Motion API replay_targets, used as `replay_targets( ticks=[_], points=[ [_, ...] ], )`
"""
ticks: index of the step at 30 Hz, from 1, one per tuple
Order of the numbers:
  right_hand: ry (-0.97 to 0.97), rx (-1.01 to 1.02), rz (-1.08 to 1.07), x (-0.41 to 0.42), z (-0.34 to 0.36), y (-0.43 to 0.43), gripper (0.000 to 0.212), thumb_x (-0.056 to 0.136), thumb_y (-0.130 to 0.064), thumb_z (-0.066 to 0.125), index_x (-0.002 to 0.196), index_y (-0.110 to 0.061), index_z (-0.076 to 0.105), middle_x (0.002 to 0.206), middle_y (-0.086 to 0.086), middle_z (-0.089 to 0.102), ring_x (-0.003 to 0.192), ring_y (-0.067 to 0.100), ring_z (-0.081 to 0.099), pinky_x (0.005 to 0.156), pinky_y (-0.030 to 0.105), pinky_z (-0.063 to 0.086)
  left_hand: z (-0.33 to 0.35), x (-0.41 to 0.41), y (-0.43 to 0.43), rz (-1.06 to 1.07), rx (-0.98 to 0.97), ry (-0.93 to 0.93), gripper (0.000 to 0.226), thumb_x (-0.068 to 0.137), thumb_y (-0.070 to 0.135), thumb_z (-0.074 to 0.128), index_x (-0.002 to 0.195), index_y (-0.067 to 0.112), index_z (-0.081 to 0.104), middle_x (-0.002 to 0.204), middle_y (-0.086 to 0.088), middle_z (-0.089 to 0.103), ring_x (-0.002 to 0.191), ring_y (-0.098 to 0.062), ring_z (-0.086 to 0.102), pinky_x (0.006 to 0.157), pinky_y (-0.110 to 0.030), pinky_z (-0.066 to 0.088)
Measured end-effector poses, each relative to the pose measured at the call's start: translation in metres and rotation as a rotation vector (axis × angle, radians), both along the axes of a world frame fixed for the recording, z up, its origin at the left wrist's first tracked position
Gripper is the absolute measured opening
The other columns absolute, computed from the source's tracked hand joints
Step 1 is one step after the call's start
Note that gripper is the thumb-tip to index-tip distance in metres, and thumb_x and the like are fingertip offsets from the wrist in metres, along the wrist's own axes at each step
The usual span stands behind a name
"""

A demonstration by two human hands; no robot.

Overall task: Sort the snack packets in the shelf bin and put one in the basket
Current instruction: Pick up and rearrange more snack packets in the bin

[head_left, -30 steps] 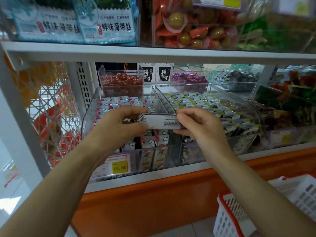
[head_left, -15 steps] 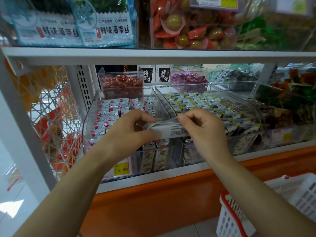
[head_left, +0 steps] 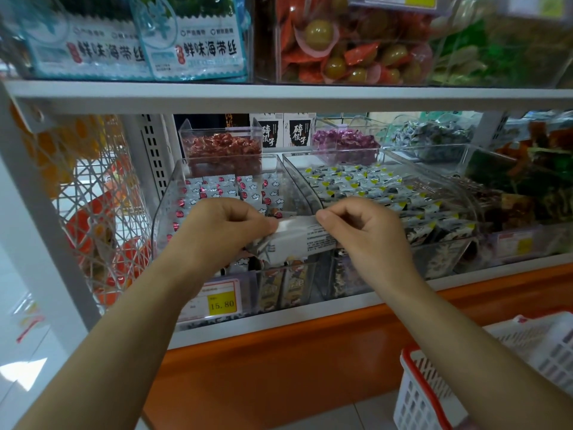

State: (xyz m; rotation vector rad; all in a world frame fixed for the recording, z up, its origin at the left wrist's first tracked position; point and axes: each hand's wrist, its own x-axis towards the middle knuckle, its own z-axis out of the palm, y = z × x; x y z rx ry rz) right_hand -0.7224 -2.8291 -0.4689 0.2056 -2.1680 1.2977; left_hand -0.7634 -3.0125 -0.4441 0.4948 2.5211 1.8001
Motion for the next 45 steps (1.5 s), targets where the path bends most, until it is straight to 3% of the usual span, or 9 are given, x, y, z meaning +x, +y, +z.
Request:
replay_targets(
  ticks=[8, 16, 22, 25, 29, 32, 35, 39, 45],
  points=[
    [-0.004, -0.028, -0.074, 0.000, 0.002, 0.002, 0.021, 0.089, -0.018, 0.062, 0.073, -0.006, 0.069, 0.072, 0.015, 0.066, 0.070, 0.027, 0.063, 0.065, 0.043, 0.053, -0.002, 0.004, 0.003, -0.131, -0.173, 0.046, 0.025, 0.070, 0.039, 0.070, 0.092, 0.031, 0.061, 0.092, 0.000, 0.066, 0.076, -0.012, 0.067, 0.067, -0.023, 0.057],
    [-0.229, -0.247, 0.173, -0.003, 0.008, 0.022, 0.016, 0.087, -0.009, 0.061, 0.073, -0.010, 0.069, 0.059, -0.005, 0.069, 0.057, 0.010, 0.069, 0.045, 0.020, 0.054, -0.002, 0.003, 0.003, -0.135, -0.154, 0.147, 0.022, 0.085, 0.016, 0.062, 0.106, 0.025, 0.063, 0.088, 0.007, 0.062, 0.055, 0.014, 0.054, 0.044, -0.004, 0.038],
    [-0.196, -0.474, 0.238, -0.006, -0.006, 0.007, 0.023, 0.079, -0.032, 0.063, 0.091, -0.013, 0.071, 0.090, 0.005, 0.073, 0.085, 0.017, 0.071, 0.071, 0.026, 0.059, -0.008, -0.003, 0.004, 0.006, -0.004, 0.125, 0.014, 0.091, 0.020, 0.055, 0.087, 0.028, 0.066, 0.082, 0.007, 0.068, 0.070, -0.001, 0.066, 0.055, -0.006, 0.047],
    [-0.155, -0.274, 0.180, -0.008, -0.009, -0.002, 0.049, 0.075, -0.040, 0.066, 0.122, -0.027, 0.059, 0.117, 0.003, 0.064, 0.105, 0.016, 0.064, 0.092, 0.033, 0.052, -0.009, -0.006, 0.010, 0.081, 0.064, 0.116, 0.016, 0.092, 0.021, 0.055, 0.082, 0.024, 0.067, 0.077, 0.004, 0.069, 0.068, -0.007, 0.068, 0.062, -0.014, 0.055],
    [-0.007, -0.247, 0.000, -0.016, 0.002, -0.001, 0.023, 0.085, -0.019, 0.066, 0.103, -0.034, 0.062, 0.098, 0.000, 0.069, 0.091, 0.012, 0.067, 0.083, 0.034, 0.057, -0.008, -0.013, 0.022, 0.097, 0.050, 0.135, 0.022, 0.095, 0.029, 0.049, 0.098, 0.018, 0.067, 0.087, -0.005, 0.069, 0.080, -0.022, 0.068, 0.076, -0.039, 0.057],
    [0.013, -0.288, -0.150, -0.028, 0.011, 0.009, 0.032, 0.084, -0.022, 0.068, 0.114, -0.014, 0.062, 0.101, 0.004, 0.066, 0.097, 0.020, 0.064, 0.089, 0.041, 0.053, -0.009, -0.030, 0.024, 0.207, -0.172, 0.288, 0.031, 0.097, 0.025, 0.043, 0.119, 0.010, 0.059, 0.114, -0.011, 0.064, 0.103, -0.027, 0.059, 0.081, -0.029, 0.047],
    [0.058, -0.196, -0.240, -0.043, 0.017, 0.012, 0.034, 0.081, -0.024, 0.072, 0.112, -0.018, 0.057, 0.090, -0.011, 0.055, 0.091, 0.013, 0.056, 0.081, 0.024, 0.048, -0.016, -0.048, 0.025, 0.211, -0.531, 0.392, 0.033, 0.097, 0.017, 0.041, 0.125, 0.012, 0.058, 0.132, -0.012, 0.053, 0.124, -0.031, 0.043, 0.103, -0.037, 0.036],
    [0.050, 0.055, -0.192, -0.067, 0.027, 0.003, 0.031, 0.079, -0.018, 0.074, 0.105, -0.011, 0.058, 0.084, -0.013, 0.052, 0.078, 0.005, 0.050, 0.067, 0.004, 0.037, -0.026, -0.052, 0.032, 0.140, -0.804, 0.392, 0.035, 0.096, 0.030, 0.040, 0.126, 0.024, 0.056, 0.136, -0.007, 0.042, 0.125, -0.033, 0.027, 0.104, -0.044, 0.025],
    [-0.107, 0.645, -0.083, -0.098, 0.046, -0.007, 0.034, 0.077, -0.019, 0.075, 0.104, -0.005, 0.059, 0.105, 0.012, 0.062, 0.098, 0.027, 0.057, 0.080, 0.036, 0.046, -0.031, -0.055, 0.027, 0.101, -0.871, 0.386, 0.030, 0.095, 0.037, 0.042, 0.117, 0.035, 0.062, 0.138, 0.000, 0.041, 0.129, -0.031, 0.021, 0.106, -0.044, 0.019]
  ],
)
